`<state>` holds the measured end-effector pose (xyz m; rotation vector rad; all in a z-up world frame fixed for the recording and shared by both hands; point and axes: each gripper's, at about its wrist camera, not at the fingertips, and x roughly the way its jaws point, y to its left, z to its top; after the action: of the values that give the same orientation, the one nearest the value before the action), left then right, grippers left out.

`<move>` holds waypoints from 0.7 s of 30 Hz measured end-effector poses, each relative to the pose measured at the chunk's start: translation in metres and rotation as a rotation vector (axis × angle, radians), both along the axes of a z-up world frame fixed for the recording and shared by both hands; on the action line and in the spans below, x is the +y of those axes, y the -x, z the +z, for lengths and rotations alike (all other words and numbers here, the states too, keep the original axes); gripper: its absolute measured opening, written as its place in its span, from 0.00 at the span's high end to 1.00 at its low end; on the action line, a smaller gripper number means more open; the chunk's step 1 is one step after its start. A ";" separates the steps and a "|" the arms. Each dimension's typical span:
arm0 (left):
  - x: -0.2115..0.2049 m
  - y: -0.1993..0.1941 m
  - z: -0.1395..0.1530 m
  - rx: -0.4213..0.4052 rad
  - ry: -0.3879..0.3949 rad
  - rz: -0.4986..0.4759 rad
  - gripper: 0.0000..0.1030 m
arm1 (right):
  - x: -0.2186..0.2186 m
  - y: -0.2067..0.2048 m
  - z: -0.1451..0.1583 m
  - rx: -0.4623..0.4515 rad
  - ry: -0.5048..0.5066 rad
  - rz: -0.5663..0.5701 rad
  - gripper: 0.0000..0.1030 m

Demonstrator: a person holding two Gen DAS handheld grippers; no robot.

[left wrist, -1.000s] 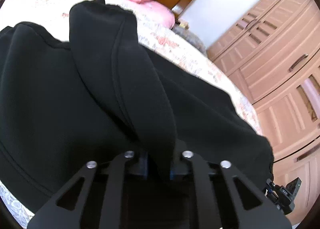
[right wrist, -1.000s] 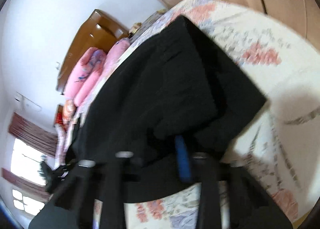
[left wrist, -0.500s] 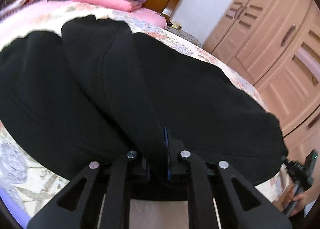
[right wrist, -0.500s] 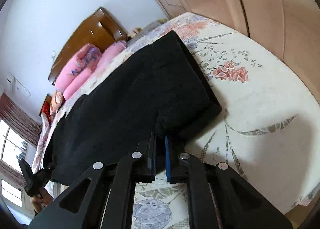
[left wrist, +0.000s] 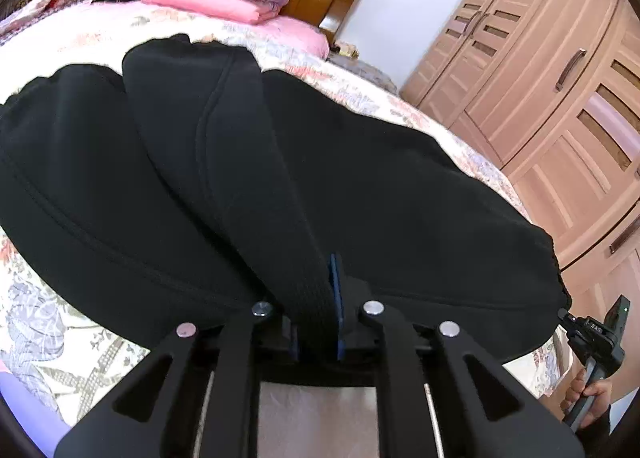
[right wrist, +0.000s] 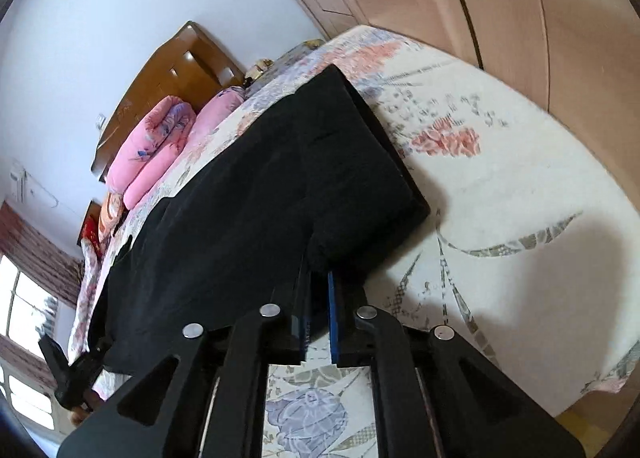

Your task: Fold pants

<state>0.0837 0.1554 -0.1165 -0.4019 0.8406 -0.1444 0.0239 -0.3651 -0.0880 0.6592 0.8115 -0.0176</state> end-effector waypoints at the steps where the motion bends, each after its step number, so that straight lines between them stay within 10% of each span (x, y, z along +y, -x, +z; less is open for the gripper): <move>1: 0.002 0.001 -0.003 0.008 0.017 0.007 0.83 | 0.002 0.001 0.000 -0.007 -0.010 0.000 0.88; 4: 0.002 0.002 -0.002 0.001 0.047 0.002 0.62 | 0.015 0.000 0.003 0.001 -0.055 0.057 0.56; 7: 0.000 0.001 0.001 -0.009 0.015 0.008 0.62 | 0.045 -0.003 0.004 0.006 -0.085 0.163 0.53; 12: 0.000 0.001 -0.003 -0.010 0.013 0.005 0.84 | 0.077 -0.007 0.001 0.009 -0.049 0.227 0.89; 21: -0.004 -0.002 -0.004 -0.016 -0.049 -0.011 0.85 | 0.079 0.002 -0.005 0.035 -0.013 0.199 0.95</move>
<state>0.0854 0.1512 -0.1204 -0.3497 0.8291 -0.1369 0.0220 -0.2862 -0.0929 0.5896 0.9087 0.1573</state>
